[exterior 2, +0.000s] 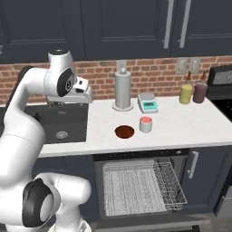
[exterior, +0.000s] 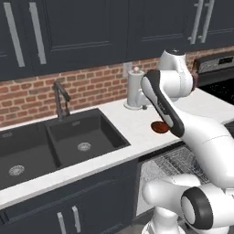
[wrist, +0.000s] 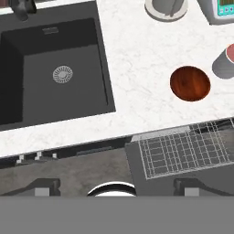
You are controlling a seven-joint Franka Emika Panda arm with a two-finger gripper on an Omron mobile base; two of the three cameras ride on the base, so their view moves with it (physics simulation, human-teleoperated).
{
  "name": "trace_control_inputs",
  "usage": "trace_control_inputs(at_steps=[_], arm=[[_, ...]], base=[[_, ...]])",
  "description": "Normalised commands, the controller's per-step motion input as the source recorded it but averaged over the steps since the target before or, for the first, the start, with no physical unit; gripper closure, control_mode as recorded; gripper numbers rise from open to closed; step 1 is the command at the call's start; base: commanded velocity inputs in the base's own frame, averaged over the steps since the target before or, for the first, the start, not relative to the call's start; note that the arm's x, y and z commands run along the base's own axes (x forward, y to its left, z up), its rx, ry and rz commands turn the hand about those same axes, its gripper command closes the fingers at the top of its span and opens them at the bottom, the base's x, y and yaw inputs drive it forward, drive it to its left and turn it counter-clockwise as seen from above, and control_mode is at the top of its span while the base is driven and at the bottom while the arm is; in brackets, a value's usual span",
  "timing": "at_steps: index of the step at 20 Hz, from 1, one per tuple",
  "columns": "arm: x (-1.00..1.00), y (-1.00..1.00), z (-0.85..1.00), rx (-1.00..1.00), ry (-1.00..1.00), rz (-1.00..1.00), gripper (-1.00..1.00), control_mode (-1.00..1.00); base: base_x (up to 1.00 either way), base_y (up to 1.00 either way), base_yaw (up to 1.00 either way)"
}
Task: Pick up the cup and bowl from the counter, place them in the dishwasher, and close the dishwasher door.
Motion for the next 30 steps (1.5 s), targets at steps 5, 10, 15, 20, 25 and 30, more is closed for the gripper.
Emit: trace_control_inputs(at_steps=[5,10,15,20,25,30], arm=[[0.0,0.0,0.0,0.0,0.0,0.0,-1.0,1.0],[0.0,0.0,0.0,0.0,0.0,0.0,-1.0,1.0],[0.0,0.0,0.0,0.0,0.0,0.0,-1.0,1.0],[0.0,0.0,0.0,0.0,0.0,0.0,-1.0,1.0],[0.0,0.0,0.0,0.0,0.0,0.0,-1.0,1.0],[0.0,0.0,0.0,0.0,0.0,0.0,-1.0,1.0]], base=[[0.0,0.65,-0.64],[0.0,0.7,-0.61],[0.0,0.7,-0.56],[0.02,0.71,-0.49],[0.13,0.65,-0.39],[0.23,0.48,-0.21]])
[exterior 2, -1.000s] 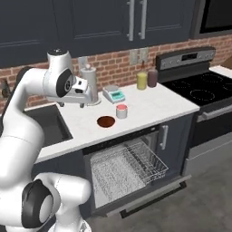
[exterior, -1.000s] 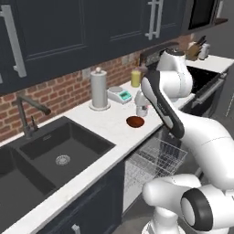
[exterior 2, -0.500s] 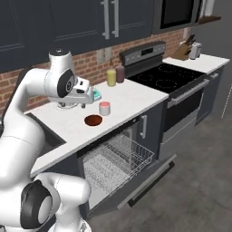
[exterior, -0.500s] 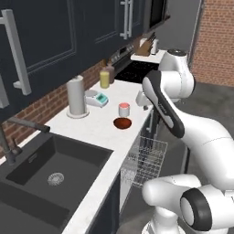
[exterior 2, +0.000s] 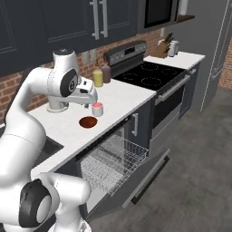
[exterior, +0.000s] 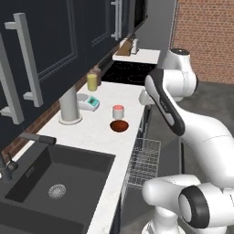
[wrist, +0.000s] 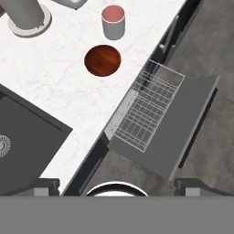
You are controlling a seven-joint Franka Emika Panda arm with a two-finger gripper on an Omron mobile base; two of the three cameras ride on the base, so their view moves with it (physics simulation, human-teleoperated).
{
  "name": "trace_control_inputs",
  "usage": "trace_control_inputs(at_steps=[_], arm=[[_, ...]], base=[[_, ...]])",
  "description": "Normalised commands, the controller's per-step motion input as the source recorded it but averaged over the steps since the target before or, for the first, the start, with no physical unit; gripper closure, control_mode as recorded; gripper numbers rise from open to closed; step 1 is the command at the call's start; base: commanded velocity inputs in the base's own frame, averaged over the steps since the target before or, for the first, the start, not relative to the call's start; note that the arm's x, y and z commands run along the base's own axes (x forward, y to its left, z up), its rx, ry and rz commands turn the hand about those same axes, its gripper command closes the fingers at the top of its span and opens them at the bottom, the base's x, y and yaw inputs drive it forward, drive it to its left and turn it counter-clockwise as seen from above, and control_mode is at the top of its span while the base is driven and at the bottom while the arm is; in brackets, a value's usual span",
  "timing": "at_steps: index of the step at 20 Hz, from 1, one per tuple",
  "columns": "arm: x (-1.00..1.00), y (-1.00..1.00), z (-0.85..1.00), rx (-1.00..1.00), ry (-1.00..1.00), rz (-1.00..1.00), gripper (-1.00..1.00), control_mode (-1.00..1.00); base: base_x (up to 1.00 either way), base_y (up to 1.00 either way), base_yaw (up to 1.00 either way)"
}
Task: Pick up the cup and bowl from the counter, place them in the dishwasher, and close the dishwasher door.
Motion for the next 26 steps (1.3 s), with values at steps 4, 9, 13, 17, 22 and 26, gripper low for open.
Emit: trace_control_inputs(at_steps=[4,9,13,17,22,26], arm=[[0.0,0.0,0.0,0.0,0.0,0.0,-1.0,1.0],[0.0,0.0,0.0,0.0,0.0,0.0,-1.0,1.0],[0.0,0.0,0.0,0.0,0.0,0.0,-1.0,1.0],[0.0,0.0,0.0,0.0,0.0,0.0,-1.0,1.0],[0.31,0.0,0.0,0.0,0.0,0.0,-1.0,-1.0],[0.53,-0.09,-0.03,0.03,0.0,0.0,-1.0,-1.0]], base=[[0.22,0.27,-0.03],[0.2,0.17,0.0],[0.26,0.08,0.0],[0.35,0.0,0.0],[0.07,0.0,0.0],[0.0,0.0,0.0]])
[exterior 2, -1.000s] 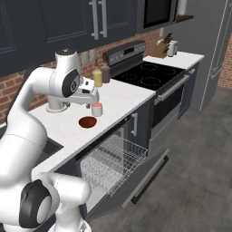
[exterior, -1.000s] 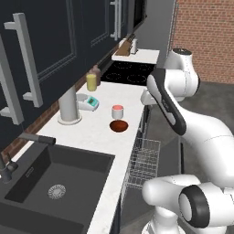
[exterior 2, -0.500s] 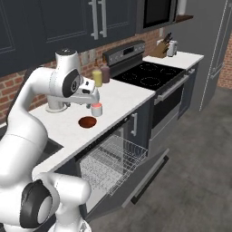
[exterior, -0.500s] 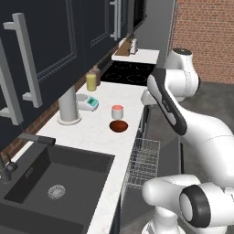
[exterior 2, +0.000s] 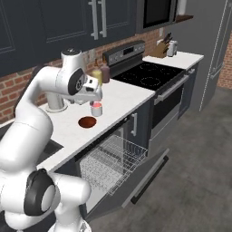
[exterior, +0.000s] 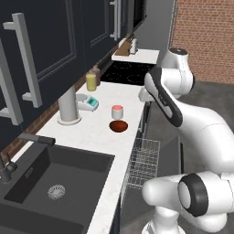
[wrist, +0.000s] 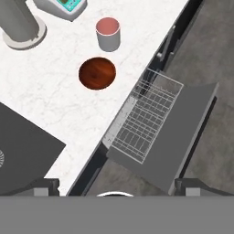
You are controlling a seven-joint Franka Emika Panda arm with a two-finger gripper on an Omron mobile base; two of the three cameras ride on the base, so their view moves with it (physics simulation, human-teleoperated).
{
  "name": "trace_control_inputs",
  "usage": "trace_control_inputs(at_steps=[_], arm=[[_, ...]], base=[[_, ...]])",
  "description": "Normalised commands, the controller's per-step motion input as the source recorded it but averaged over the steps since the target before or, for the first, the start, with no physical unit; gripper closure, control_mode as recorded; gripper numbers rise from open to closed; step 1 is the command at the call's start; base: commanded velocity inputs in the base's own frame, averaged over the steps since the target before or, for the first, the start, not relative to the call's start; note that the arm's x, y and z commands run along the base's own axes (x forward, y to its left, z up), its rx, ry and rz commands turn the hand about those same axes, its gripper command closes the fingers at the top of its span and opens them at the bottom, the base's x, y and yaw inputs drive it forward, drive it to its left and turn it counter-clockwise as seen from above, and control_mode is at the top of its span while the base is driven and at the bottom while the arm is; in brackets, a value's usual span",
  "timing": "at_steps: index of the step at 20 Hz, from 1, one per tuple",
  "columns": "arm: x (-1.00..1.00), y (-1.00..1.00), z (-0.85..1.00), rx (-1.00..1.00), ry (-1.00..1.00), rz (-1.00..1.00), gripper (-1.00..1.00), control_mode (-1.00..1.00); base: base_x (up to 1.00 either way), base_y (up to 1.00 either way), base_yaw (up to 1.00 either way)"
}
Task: Pick up the cup and bowl from the counter, place them in the dishwasher, and close the dishwasher door.
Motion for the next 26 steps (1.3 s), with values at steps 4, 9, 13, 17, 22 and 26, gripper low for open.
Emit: trace_control_inputs(at_steps=[4,9,13,17,22,26], arm=[[0.73,-0.18,-0.13,0.08,0.01,0.0,-1.0,-1.0],[0.79,-0.05,-0.27,0.09,0.02,0.0,-1.0,-1.0],[0.71,0.0,-0.4,0.05,0.0,0.0,-1.0,-1.0],[0.88,0.12,-0.52,0.0,0.0,0.0,-1.0,-1.0],[0.78,0.09,-0.51,0.0,0.0,0.0,-1.0,-1.0],[0.61,0.14,-0.49,0.0,0.0,0.0,-1.0,-1.0]], base=[[0.0,0.0,0.0],[0.0,0.0,0.0],[0.0,0.0,0.0],[0.0,0.0,0.0],[0.0,0.0,0.0],[0.0,0.0,0.0]])
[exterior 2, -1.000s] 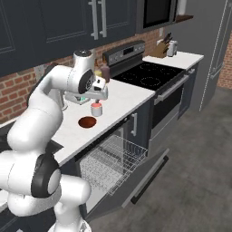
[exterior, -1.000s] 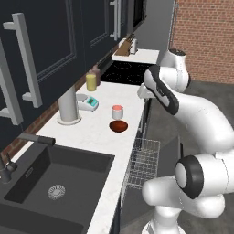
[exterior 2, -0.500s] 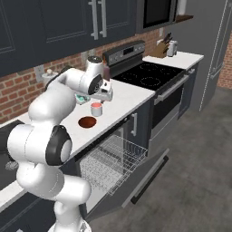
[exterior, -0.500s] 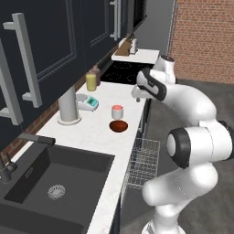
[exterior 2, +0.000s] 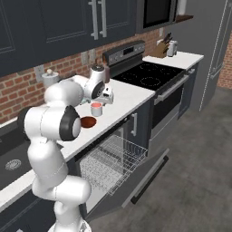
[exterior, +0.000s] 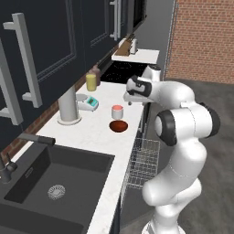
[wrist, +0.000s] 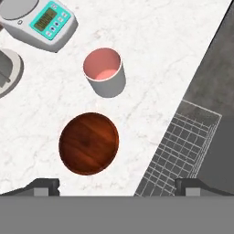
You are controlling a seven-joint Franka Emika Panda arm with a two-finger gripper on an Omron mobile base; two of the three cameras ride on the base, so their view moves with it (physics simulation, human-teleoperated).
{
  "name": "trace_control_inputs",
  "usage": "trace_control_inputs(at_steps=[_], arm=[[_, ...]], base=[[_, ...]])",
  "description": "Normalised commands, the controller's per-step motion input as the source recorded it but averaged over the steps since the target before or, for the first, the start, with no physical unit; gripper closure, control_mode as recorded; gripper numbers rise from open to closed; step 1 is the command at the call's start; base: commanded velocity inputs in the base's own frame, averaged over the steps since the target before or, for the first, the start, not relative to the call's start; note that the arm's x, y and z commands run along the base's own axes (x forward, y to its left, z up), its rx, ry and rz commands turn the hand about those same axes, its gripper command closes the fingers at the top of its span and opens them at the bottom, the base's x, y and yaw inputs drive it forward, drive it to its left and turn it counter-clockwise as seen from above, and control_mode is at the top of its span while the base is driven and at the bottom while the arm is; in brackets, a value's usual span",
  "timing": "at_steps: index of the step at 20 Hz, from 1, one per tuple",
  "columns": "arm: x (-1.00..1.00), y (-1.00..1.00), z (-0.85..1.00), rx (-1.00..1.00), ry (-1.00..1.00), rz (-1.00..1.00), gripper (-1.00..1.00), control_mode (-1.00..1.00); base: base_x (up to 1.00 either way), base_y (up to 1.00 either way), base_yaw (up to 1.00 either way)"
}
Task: Pick up the cup and bowl from the counter, place them in the dishwasher, and close the dishwasher door.
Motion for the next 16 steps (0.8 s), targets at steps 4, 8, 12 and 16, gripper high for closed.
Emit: trace_control_inputs(at_steps=[4,8,12,16], arm=[[0.51,0.05,-0.41,0.01,0.0,0.0,-1.0,-1.0],[0.49,0.06,-0.4,0.02,0.0,0.0,-1.0,-1.0],[0.53,0.01,-0.37,0.03,0.0,0.0,-1.0,-1.0],[0.5,0.0,-0.3,0.03,0.0,-0.01,-1.0,-1.0]], base=[[0.0,0.0,0.0],[0.0,0.0,0.0],[0.0,0.0,0.0],[0.0,0.0,0.0]])
